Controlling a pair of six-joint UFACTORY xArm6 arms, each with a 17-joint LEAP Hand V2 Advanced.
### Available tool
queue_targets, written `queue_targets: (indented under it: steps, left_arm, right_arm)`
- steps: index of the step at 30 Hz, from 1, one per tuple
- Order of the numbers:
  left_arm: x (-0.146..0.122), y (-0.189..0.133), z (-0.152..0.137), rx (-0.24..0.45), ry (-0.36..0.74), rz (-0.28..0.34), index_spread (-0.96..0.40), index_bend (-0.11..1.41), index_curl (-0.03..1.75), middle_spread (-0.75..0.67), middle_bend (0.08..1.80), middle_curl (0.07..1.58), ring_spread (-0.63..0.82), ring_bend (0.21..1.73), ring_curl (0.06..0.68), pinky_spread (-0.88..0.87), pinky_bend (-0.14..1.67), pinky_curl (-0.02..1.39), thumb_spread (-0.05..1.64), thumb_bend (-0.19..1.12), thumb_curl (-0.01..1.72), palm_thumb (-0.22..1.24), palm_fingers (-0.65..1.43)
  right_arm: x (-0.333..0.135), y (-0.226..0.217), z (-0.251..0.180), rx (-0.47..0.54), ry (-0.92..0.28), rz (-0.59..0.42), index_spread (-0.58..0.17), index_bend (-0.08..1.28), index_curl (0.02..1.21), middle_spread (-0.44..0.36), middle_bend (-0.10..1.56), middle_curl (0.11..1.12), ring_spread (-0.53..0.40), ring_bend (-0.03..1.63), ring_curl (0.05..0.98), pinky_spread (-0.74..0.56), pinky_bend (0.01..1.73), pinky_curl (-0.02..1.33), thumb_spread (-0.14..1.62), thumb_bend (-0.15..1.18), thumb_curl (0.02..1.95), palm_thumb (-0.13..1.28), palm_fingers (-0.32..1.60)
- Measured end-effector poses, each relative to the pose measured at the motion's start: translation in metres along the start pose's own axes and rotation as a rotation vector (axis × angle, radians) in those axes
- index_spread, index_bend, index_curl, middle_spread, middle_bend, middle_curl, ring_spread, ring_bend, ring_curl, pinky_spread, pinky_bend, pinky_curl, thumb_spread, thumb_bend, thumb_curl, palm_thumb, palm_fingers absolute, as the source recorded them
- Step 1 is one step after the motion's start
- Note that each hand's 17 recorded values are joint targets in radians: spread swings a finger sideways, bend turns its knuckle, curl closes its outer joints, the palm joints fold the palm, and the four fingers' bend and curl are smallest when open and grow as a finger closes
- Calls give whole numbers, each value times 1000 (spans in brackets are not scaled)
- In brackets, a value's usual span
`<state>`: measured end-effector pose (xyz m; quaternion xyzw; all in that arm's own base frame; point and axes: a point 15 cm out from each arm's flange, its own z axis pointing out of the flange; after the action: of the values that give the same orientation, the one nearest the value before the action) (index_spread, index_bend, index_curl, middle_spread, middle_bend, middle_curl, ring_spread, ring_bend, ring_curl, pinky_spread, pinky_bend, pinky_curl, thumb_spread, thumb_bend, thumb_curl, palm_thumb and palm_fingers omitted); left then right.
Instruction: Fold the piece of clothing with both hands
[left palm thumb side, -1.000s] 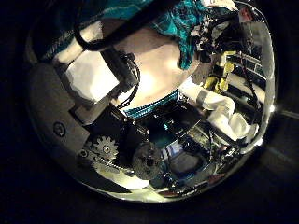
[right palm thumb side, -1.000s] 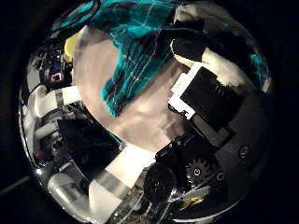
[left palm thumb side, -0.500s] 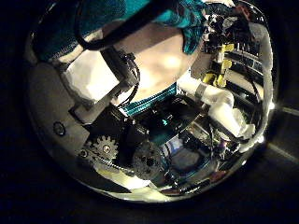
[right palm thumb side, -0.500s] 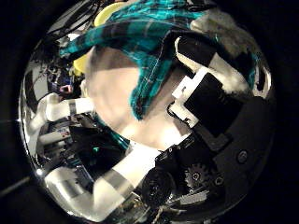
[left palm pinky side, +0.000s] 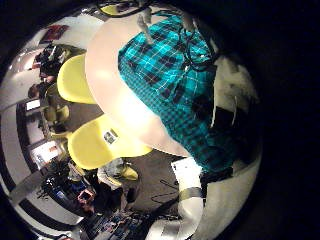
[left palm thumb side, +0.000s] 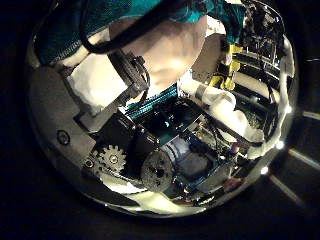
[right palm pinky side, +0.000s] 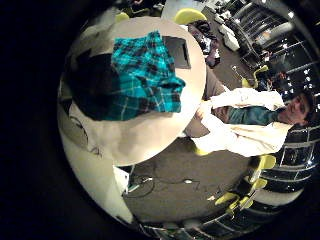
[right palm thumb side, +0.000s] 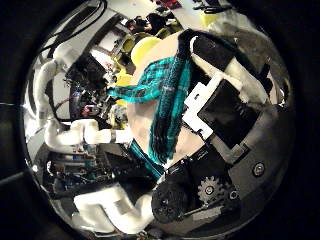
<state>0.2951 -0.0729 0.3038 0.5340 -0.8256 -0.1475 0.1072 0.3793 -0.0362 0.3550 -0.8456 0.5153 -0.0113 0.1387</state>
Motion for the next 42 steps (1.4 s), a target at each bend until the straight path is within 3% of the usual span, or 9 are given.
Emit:
queue_targets:
  steps: [6,13,21,26,29,30,31,33,42]
  left_arm:
    - [-24,-27,-23,43,15,-55,-373,170,1624,-744,745,1192,-463,1378,523,-629,1152,746,1082,-13,643,804,1001]
    - [-73,-100,-41,44,29,-128,-365,173,1621,-747,751,1193,-458,1375,525,-626,1142,750,1078,-11,644,812,990]
    - [-126,-170,-4,-45,6,-199,-356,173,1608,-742,755,1192,-458,1379,530,-627,1118,765,1063,-24,626,794,944]
    - [-160,-202,19,13,-25,-292,-356,174,1553,-728,733,1151,-475,1285,512,-637,1048,761,1052,-39,588,714,775]
    - [-181,-214,28,56,-19,-363,-355,150,1483,-689,604,1108,-477,1274,520,-634,1044,776,1061,-34,565,675,576]
    - [-187,-218,28,79,-16,-381,-343,105,1406,-617,428,1064,-453,1206,505,-616,1037,783,1069,-50,542,622,239]
    - [-192,-222,25,105,-14,-395,-337,102,1381,-587,394,1056,-434,1200,516,-604,1048,793,1076,-47,534,612,188]
    - [-206,-226,14,172,-13,-428,-299,111,1255,-447,258,979,-339,1134,471,-542,974,767,1090,-49,496,549,31]
    - [-225,-203,-31,301,9,-464,-116,134,861,71,152,706,3,946,369,-90,637,646,1079,-44,373,358,-93]
  right_arm:
    - [10,-48,7,-6,-19,11,-325,986,992,-177,1237,889,-237,1374,722,-222,1190,959,1127,-5,826,1071,1052]
    - [27,-130,39,-31,-39,20,-321,983,1002,-175,1235,895,-236,1366,728,-216,1159,1003,1127,-8,870,1069,1047]
    - [56,-190,120,-115,-28,85,-320,992,1013,-177,1231,906,-240,1363,738,-229,1108,1038,1127,-30,882,997,1019]
    - [90,-227,159,2,61,138,-329,927,1004,-186,1191,889,-248,1325,717,-277,1051,995,1162,-39,765,866,975]
    - [117,-241,173,73,107,197,-358,695,934,-204,1042,821,-274,1290,689,-385,1014,935,1203,-32,681,801,711]
    - [124,-244,172,96,121,210,-375,556,898,-210,970,798,-285,1310,683,-418,1047,918,1212,-28,658,791,582]
    - [134,-245,169,118,135,226,-398,438,846,-220,847,756,-289,1286,673,-393,1042,920,1230,-26,625,769,322]
    - [154,-241,164,141,153,256,-425,382,782,-225,753,709,-280,1218,639,-329,978,903,1245,-24,595,754,140]
    - [194,-211,98,177,183,324,-475,234,541,-208,497,524,-147,987,469,81,839,789,1251,-32,445,592,128]
